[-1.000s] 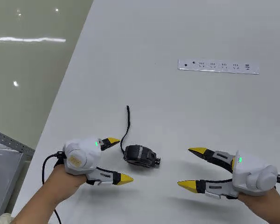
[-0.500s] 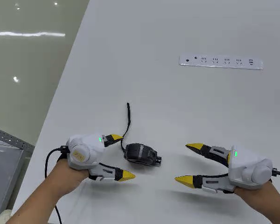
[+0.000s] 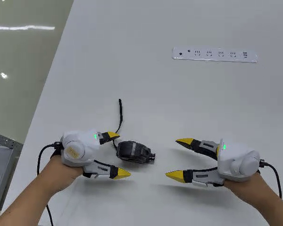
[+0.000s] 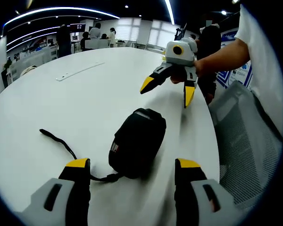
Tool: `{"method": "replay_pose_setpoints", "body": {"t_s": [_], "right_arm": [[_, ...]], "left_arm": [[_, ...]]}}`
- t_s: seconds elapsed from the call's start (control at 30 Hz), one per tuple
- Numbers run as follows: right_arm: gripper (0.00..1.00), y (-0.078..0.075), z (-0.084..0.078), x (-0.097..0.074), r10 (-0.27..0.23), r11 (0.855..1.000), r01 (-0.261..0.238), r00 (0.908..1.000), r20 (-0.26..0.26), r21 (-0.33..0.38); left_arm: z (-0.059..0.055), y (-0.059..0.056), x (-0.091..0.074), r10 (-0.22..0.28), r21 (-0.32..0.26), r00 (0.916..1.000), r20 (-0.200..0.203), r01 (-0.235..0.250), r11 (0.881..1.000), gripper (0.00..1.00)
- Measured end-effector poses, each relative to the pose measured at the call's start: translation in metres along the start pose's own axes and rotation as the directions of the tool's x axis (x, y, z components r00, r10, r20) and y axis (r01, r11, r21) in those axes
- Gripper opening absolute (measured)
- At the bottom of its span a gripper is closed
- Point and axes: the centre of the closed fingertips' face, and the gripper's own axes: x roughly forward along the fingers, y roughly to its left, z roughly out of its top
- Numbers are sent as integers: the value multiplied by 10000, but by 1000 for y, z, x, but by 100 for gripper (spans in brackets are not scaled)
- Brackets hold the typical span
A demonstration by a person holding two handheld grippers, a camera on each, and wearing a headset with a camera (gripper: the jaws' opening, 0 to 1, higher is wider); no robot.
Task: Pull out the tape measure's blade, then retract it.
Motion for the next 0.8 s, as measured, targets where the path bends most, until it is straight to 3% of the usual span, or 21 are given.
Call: {"method": "replay_pose_setpoints", "body": {"t_s": [0.37, 0.8], "right_arm": [[60, 0, -2, 7, 188, 9997, -190, 9998, 101, 152], [59, 0, -6, 15, 358, 9990, -360, 9993, 83, 256]], "left_arm": [[0, 0, 4, -265, 61, 9996, -49, 265, 9996, 69], [-2, -2, 9, -622, 126, 9980, -120, 623, 9980, 59]]}}
